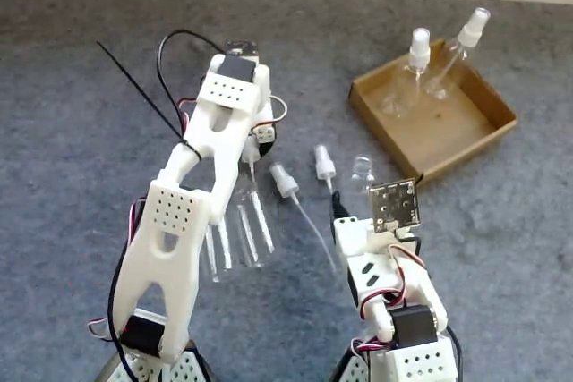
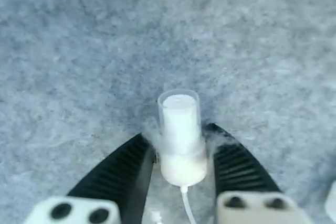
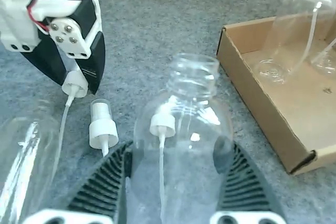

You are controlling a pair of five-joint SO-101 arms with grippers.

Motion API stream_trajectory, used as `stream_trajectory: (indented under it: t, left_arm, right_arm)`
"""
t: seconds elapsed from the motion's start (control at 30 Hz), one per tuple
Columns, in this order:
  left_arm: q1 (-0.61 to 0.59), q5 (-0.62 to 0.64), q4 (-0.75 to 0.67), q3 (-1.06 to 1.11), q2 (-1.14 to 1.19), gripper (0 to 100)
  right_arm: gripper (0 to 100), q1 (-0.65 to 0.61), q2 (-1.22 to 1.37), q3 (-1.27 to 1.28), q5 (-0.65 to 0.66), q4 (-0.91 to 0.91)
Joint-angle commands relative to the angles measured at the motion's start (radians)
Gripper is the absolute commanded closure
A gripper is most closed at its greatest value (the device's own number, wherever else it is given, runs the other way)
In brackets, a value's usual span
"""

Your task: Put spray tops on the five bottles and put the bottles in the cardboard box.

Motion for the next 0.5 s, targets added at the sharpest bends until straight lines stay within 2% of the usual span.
stream_trajectory:
  t: [0.0,0.2,0.47]
  left_arm:
    - [0.004,-0.002,0.006,-0.038,-0.016,97]
    - [0.001,-0.002,-0.029,-0.140,-0.015,97]
    - [0.007,-0.002,-0.020,-0.509,-0.015,97]
  right_arm:
    - [91.0,-0.008,-0.015,0.039,0.011,-0.028]
    - [91.0,-0.008,-0.015,0.048,0.011,-0.028]
    - [91.0,-0.008,-0.015,0.081,0.011,-0.030]
